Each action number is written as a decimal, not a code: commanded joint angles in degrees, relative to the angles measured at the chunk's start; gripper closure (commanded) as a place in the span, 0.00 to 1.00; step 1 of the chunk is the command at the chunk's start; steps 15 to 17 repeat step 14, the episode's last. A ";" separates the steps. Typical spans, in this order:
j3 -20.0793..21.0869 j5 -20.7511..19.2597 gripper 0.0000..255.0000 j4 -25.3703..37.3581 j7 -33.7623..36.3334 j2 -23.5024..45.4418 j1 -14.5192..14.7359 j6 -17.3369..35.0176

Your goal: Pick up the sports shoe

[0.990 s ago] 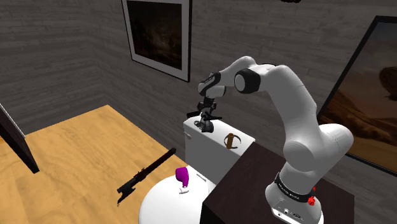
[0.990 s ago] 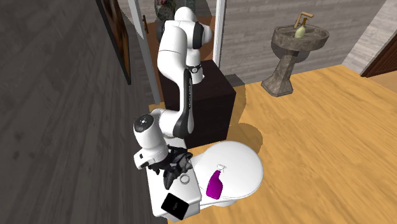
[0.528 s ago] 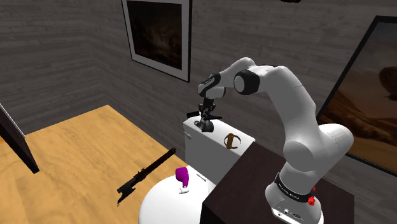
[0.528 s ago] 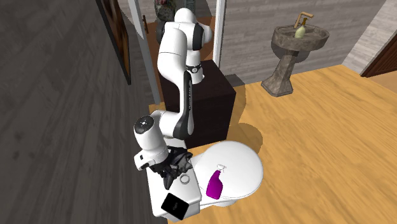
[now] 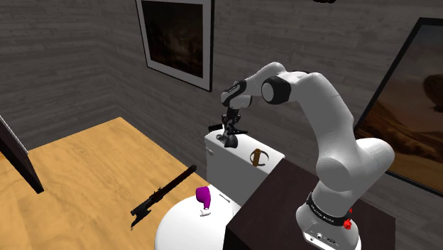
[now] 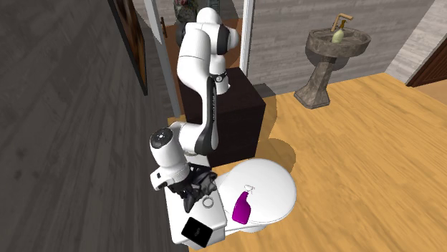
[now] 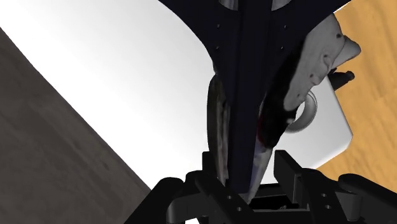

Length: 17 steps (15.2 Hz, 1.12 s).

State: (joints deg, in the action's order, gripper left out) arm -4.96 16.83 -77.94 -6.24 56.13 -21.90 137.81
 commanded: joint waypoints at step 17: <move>-0.97 -0.86 1.00 -2.72 1.03 -7.50 0.58 -4.74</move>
